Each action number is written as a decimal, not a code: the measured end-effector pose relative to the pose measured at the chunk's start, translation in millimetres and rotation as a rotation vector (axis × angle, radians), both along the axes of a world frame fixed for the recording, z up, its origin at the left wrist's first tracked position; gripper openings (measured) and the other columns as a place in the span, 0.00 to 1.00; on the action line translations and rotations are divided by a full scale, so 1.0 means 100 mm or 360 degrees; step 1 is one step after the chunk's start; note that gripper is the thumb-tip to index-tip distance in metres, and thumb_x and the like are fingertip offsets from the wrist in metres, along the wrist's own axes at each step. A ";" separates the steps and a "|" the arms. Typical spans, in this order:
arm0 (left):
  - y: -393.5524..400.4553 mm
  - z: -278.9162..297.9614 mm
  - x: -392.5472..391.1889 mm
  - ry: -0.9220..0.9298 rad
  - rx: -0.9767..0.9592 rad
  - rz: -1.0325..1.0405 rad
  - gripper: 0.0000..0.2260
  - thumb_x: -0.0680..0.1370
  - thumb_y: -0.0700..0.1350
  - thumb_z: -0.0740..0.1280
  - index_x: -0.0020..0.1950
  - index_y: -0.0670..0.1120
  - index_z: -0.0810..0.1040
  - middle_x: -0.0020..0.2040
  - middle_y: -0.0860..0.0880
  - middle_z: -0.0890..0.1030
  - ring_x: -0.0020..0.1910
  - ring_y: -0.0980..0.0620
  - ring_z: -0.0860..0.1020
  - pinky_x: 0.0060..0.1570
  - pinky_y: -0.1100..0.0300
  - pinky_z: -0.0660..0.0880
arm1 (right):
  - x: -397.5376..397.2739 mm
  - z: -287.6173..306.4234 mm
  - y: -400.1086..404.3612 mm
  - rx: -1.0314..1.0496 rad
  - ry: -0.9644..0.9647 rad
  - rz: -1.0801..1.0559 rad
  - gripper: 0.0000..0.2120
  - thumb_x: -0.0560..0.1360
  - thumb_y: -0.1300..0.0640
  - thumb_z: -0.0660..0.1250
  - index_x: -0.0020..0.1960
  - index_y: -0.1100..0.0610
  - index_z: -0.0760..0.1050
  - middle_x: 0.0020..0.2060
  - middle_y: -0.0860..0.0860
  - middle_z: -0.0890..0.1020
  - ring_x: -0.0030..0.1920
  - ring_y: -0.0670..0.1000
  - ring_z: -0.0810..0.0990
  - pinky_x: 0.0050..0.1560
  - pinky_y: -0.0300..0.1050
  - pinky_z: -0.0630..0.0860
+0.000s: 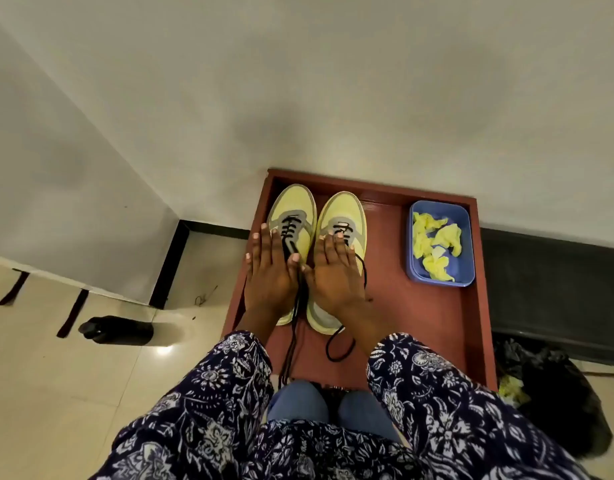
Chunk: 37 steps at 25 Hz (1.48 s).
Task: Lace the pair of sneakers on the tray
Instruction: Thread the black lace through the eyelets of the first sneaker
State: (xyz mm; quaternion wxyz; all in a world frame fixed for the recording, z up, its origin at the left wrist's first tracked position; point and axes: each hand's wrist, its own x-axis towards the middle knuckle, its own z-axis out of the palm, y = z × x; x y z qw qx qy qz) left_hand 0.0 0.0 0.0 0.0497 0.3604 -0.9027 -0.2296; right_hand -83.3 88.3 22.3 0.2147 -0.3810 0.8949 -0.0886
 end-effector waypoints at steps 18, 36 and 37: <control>-0.23 0.14 0.18 0.0155 0.0368 0.0484 0.12 0.78 0.44 0.63 0.46 0.35 0.80 0.41 0.37 0.82 0.36 0.45 0.76 0.29 0.66 0.61 | 0.60 0.10 -0.28 -0.0261 -0.0244 -0.0278 0.13 0.78 0.63 0.56 0.62 0.66 0.67 0.60 0.63 0.72 0.60 0.63 0.73 0.56 0.51 0.71; 0.04 0.41 -0.20 0.0560 0.0242 0.0163 0.17 0.76 0.38 0.63 0.64 0.38 0.71 0.61 0.38 0.74 0.60 0.42 0.72 0.56 0.56 0.69 | 0.13 0.00 0.19 -0.0670 0.0264 -0.0606 0.17 0.75 0.57 0.59 0.61 0.63 0.72 0.59 0.61 0.76 0.59 0.64 0.74 0.56 0.54 0.73; 0.10 0.41 -0.25 0.0519 0.0274 0.0112 0.18 0.76 0.40 0.64 0.65 0.38 0.70 0.63 0.39 0.74 0.62 0.43 0.71 0.58 0.57 0.68 | 0.07 -0.03 0.25 -0.0586 0.0199 -0.0639 0.18 0.76 0.57 0.59 0.64 0.63 0.69 0.64 0.60 0.72 0.63 0.63 0.70 0.60 0.54 0.70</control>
